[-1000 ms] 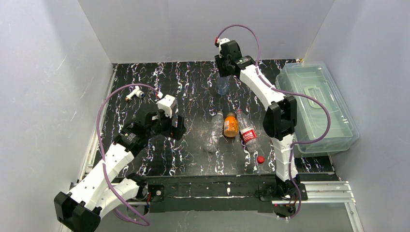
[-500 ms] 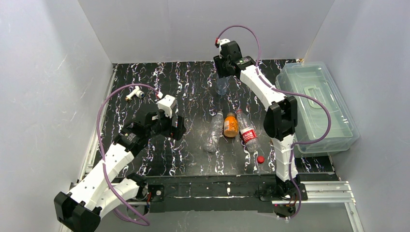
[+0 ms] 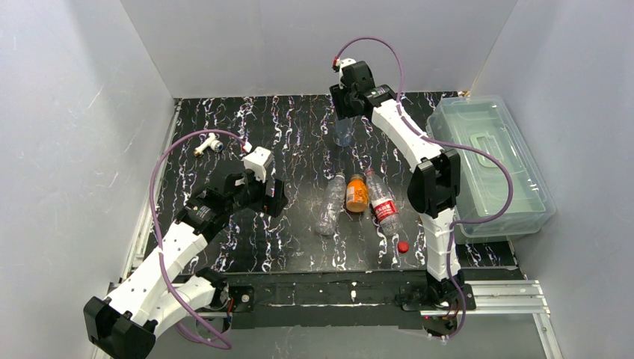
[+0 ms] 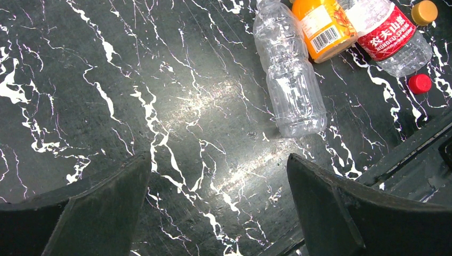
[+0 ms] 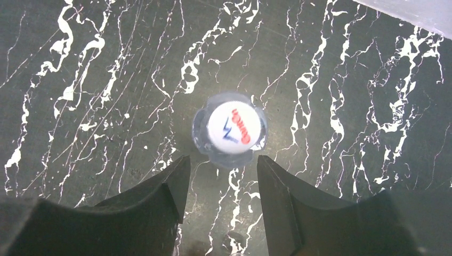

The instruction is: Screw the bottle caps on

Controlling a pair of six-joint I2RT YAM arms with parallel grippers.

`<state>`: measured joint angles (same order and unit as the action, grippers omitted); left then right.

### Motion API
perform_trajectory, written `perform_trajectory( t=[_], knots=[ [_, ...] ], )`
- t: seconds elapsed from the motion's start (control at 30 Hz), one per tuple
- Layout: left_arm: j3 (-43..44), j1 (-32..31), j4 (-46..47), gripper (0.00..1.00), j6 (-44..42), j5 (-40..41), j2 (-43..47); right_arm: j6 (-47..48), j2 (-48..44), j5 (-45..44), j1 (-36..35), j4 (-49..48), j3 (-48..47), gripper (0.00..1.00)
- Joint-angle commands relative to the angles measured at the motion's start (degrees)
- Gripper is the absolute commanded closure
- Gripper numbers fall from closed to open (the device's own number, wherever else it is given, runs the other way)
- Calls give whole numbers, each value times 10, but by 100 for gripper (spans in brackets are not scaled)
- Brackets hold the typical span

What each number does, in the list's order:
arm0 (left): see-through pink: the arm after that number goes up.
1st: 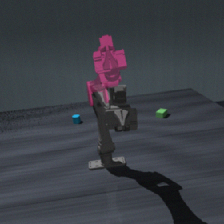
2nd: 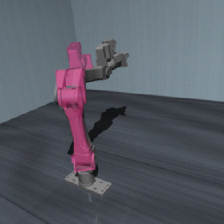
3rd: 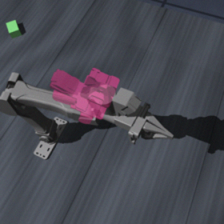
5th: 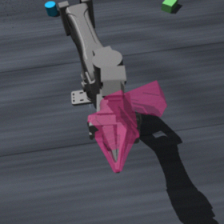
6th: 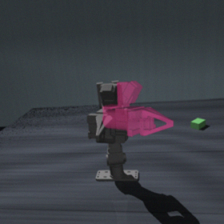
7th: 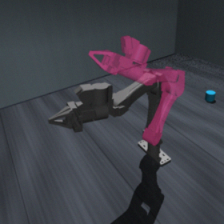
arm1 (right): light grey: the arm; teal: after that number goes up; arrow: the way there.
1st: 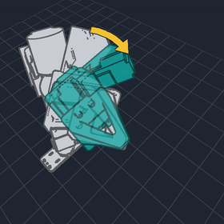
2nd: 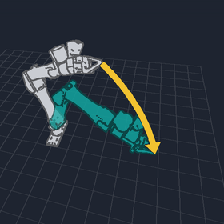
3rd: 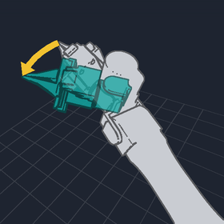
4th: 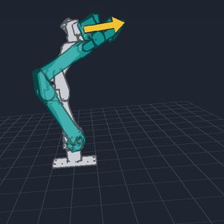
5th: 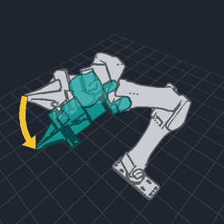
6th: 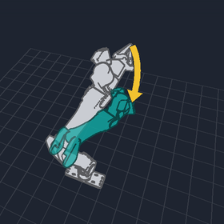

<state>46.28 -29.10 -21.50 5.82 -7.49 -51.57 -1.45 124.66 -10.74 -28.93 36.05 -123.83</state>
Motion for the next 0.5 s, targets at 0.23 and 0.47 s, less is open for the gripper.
perform_trajectory(
  t=[0.23, 0.47],
  knots=[
    [1, 1, -4, 2, -3, -5, 2, -3, 2, 4, -1, 2, -41, 41],
    [0, 1, -3, 2, -3, -6, 2, -6, 5, 11, -1, 3, -41, 41]
  ],
)
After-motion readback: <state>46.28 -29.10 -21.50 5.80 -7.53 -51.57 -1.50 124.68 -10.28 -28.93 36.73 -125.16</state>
